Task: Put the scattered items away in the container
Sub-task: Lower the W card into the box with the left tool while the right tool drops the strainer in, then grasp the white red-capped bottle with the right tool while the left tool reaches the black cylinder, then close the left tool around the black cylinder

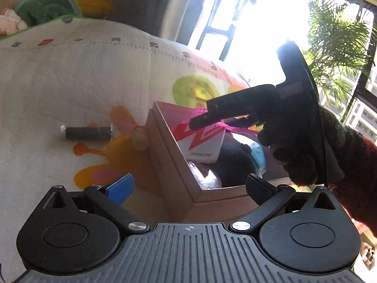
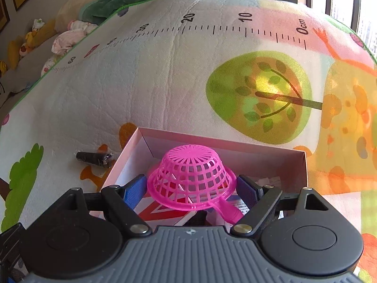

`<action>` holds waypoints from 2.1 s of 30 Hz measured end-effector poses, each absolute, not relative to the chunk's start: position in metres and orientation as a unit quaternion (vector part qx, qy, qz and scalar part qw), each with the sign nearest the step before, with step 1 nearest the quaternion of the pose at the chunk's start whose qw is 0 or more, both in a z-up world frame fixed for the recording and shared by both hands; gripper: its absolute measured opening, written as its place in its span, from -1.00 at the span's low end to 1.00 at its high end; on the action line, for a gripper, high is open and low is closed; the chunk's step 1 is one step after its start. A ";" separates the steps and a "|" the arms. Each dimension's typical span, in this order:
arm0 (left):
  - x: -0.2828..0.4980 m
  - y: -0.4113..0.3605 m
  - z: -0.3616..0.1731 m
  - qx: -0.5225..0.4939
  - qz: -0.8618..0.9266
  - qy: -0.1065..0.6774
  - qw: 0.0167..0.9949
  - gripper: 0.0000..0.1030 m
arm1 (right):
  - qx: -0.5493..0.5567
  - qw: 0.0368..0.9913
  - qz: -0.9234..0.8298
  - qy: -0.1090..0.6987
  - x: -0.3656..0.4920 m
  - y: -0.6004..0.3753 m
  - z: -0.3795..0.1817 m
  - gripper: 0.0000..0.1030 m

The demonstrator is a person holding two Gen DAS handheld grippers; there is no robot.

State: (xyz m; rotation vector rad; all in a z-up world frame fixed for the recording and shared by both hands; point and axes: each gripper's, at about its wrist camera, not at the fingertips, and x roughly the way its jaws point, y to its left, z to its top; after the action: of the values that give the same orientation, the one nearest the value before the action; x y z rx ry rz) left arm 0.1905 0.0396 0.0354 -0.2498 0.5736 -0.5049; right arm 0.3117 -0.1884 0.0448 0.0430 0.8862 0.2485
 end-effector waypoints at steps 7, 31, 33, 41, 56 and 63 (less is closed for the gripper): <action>0.191 0.028 0.030 -0.129 -0.286 0.301 0.901 1.00 | 0.050 0.908 0.130 0.394 0.296 -0.203 0.065 0.75; 0.164 0.086 0.014 -0.072 -0.095 0.287 0.951 1.00 | -0.137 0.861 0.120 0.475 0.331 -0.026 0.045 -0.39; 0.166 0.096 0.012 -0.095 -0.084 0.290 0.948 1.00 | -0.176 0.855 0.091 0.479 0.336 -0.013 0.034 -0.39; 0.168 0.107 0.011 -0.118 -0.084 0.293 0.945 1.00 | -0.331 0.842 0.043 0.423 0.313 0.022 -0.004 -0.48; 0.169 0.102 0.009 -0.112 -0.056 0.306 0.944 1.00 | -0.149 0.879 0.250 0.377 0.110 -0.112 0.097 -0.47; 0.189 0.074 0.024 -0.041 -0.042 0.287 0.956 1.00 | -0.135 0.877 0.225 0.403 0.077 -0.166 0.047 -0.47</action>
State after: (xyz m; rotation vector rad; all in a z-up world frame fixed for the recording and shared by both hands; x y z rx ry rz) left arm 0.1887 0.0742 0.0238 -0.0837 0.5828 -0.0852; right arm 0.0766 -0.1661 0.0470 -0.2815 0.8400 0.4693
